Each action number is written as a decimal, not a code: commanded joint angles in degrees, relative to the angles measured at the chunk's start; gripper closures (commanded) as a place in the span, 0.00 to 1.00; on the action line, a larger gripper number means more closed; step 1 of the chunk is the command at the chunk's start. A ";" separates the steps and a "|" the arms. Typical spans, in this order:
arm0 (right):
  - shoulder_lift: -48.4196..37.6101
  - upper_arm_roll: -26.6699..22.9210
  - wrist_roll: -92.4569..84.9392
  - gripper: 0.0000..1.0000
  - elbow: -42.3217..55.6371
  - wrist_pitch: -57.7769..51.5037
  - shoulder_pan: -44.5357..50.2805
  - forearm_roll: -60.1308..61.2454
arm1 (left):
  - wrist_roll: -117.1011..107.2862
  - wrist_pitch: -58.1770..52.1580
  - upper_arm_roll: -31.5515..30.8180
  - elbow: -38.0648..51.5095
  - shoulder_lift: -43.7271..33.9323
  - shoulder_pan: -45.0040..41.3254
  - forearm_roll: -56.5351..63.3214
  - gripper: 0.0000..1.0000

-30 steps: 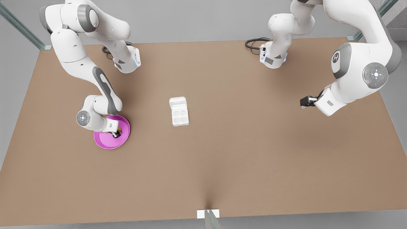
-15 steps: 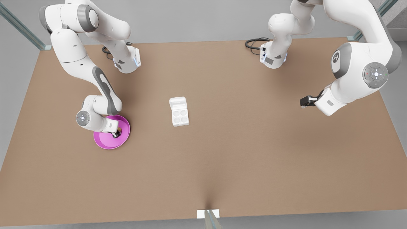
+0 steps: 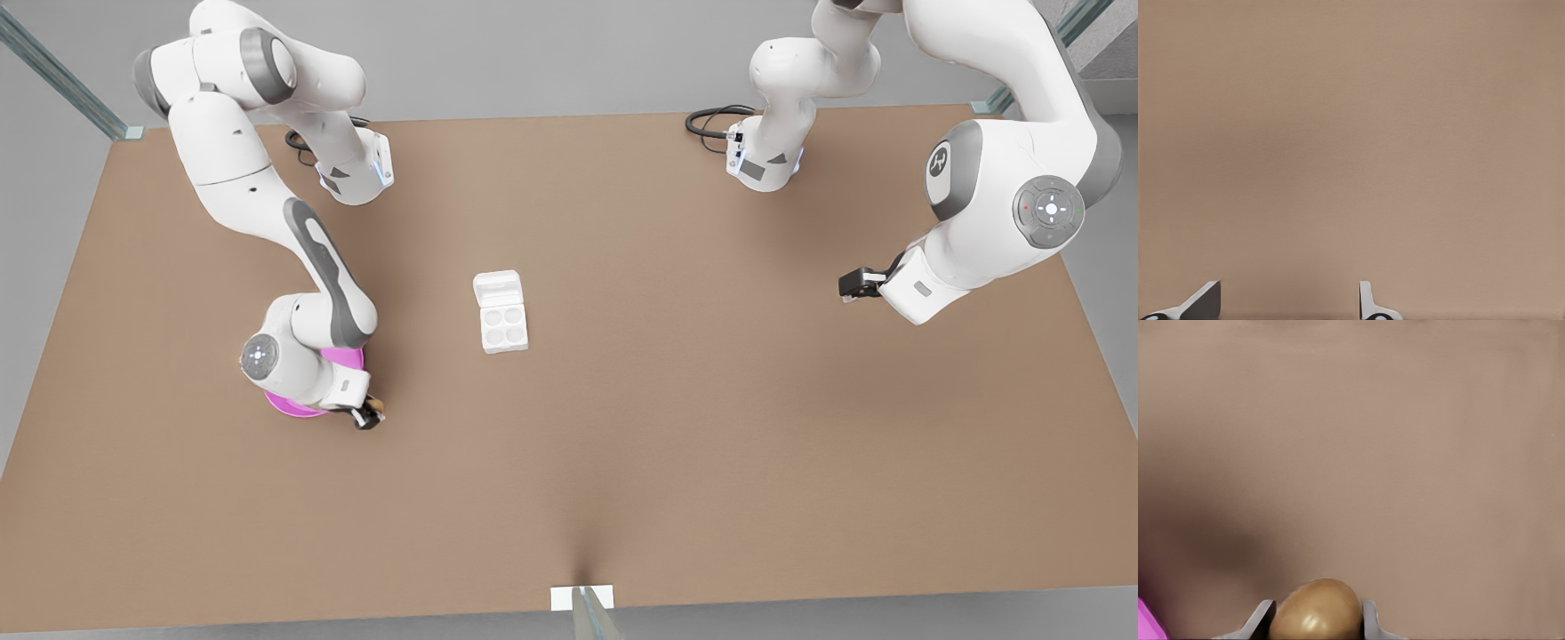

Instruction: Pack egg into the box and close the box lid

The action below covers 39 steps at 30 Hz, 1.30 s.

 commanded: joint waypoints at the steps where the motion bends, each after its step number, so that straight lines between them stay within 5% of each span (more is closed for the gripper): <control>1: 1.24 0.15 11.75 0.43 2.32 -0.01 2.43 3.47 | 0.00 -0.13 0.00 0.02 -0.06 0.00 0.01 0.00; 6: 8.01 0.41 24.93 0.42 12.78 0.07 12.27 8.65 | 0.00 -0.04 0.00 0.02 -0.06 0.00 0.01 0.00; 10: 6.61 0.76 29.59 0.42 8.92 0.16 19.05 11.74 | 0.00 0.05 0.00 0.02 0.03 0.00 0.01 0.00; 21: -4.29 4.89 29.68 0.43 -7.52 0.25 18.26 12.53 | 0.00 0.05 0.00 0.02 0.20 0.00 0.01 0.00; 36: -4.20 7.00 29.85 0.42 -10.68 0.07 16.94 12.97 | 0.09 -0.48 0.00 0.11 0.29 0.00 0.01 0.02; 37: -4.20 7.00 29.94 0.41 -10.60 0.07 16.94 12.97 | 0.00 -0.48 0.00 0.11 0.38 0.00 0.01 0.00; 38: -4.20 7.09 30.03 0.00 -10.51 0.07 16.94 12.97 | 0.00 -0.48 0.00 0.11 0.38 0.00 0.01 0.00; 39: -4.29 7.27 30.03 0.00 -10.51 0.07 16.59 12.97 | 0.00 -0.48 0.00 0.11 0.38 0.00 0.01 0.00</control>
